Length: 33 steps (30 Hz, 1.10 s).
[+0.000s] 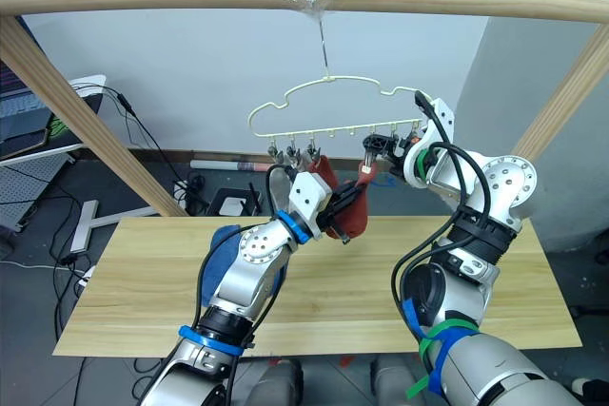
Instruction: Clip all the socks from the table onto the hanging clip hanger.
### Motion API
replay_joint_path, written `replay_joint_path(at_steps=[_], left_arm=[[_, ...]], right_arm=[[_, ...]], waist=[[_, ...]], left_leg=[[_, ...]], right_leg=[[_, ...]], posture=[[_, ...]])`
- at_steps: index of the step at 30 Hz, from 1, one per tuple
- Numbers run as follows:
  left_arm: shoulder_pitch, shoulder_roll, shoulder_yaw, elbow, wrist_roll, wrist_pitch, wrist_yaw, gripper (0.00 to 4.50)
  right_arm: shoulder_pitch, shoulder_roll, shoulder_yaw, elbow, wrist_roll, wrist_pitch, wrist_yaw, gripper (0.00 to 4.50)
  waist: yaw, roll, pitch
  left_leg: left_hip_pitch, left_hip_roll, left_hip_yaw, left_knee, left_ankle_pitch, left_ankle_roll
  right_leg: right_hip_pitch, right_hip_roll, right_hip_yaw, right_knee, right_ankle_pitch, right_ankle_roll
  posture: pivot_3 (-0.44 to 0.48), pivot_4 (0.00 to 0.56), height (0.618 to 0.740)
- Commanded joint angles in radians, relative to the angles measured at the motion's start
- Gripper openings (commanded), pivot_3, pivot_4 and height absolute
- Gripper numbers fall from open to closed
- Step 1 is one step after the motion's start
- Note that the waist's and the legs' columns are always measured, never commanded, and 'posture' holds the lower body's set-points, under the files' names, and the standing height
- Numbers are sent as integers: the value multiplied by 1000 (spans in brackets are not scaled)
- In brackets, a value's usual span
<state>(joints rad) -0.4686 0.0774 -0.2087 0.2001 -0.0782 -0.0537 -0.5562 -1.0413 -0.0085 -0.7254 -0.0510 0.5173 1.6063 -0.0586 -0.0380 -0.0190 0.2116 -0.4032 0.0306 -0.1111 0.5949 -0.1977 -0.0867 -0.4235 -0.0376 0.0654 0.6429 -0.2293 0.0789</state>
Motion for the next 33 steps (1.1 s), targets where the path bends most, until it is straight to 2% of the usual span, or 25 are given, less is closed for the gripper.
replay_joint_path(at_steps=[1,4,6,9,14,16,19,20,22,24,29,32,33], left_arm=[[-30,-16,24,17,-16,26,24,0],[-54,-27,57,58,-42,65,32,0],[-79,-31,81,97,-73,95,16,0],[-112,-27,110,128,-101,116,-2,625],[-109,34,132,99,-127,149,-62,2107],[-91,81,137,46,-145,181,-102,2794],[-49,166,152,-78,-195,252,-173,3597],[-31,198,162,-126,-208,274,-184,3854],[8,265,190,-220,-236,323,-199,3860],[37,312,203,-287,-259,366,-211,3860],[63,368,239,-399,-305,451,-196,3860],[72,379,244,-432,-315,476,-186,3860],[76,381,245,-441,-314,480,-180,3860]], right_arm=[[66,-107,145,-151,100,8,141,4454],[137,-149,182,-249,155,5,212,4454],[255,-263,338,-370,145,-108,294,4454],[370,-320,461,-441,88,-295,327,4500],[535,-372,655,-492,-92,-628,332,4500],[561,-325,685,-468,-135,-715,289,4500],[587,-268,747,-425,-225,-857,236,4500],[593,-253,760,-417,-248,-885,223,4319],[602,-218,784,-396,-284,-928,196,3841],[606,-202,806,-380,-319,-962,181,3175],[606,-163,800,-343,-354,-1019,165,3175],[602,-148,794,-309,-361,-1045,167,2560],[596,-145,793,-292,-368,-1052,162,2176]], waist=[[2,0,0],[-2,0,0],[-4,0,0],[-14,0,0],[-34,0,0],[-41,0,0],[-49,0,0],[-49,0,0],[-45,0,0],[-42,0,0],[-16,0,0],[-7,0,0],[-4,0,0]], left_leg=[[-1,0,0,0,0,0],[-1,0,0,0,0,0],[-1,0,0,0,0,0],[-1,0,0,0,0,0],[1,0,1,0,0,0],[1,0,1,0,0,0],[1,0,1,0,0,0],[1,0,1,-1,0,0],[1,0,1,-1,0,0],[1,0,1,-1,0,0],[1,0,0,-1,0,0],[1,0,0,-1,0,0],[1,0,0,-1,0,0]], right_leg=[[0,0,0,0,0,0],[0,0,0,-1,0,2],[0,0,0,0,-1,2],[0,0,0,-1,-2,5],[0,0,1,0,-1,5],[0,0,1,0,-1,5],[0,0,1,1,-1,5],[-1,0,1,1,-1,5],[-1,0,1,1,-1,5],[0,0,1,1,-1,5],[0,0,1,1,-2,3],[0,0,1,1,-3,2],[0,0,1,0,-3,2]], posture=[[11,171,740],[-5,165,740],[-14,164,740],[-19,162,740],[-16,161,740],[-3,163,740],[-3,163,740],[19,159,740],[19,159,740],[42,159,740],[70,165,740],[79,166,740],[88,167,740]])
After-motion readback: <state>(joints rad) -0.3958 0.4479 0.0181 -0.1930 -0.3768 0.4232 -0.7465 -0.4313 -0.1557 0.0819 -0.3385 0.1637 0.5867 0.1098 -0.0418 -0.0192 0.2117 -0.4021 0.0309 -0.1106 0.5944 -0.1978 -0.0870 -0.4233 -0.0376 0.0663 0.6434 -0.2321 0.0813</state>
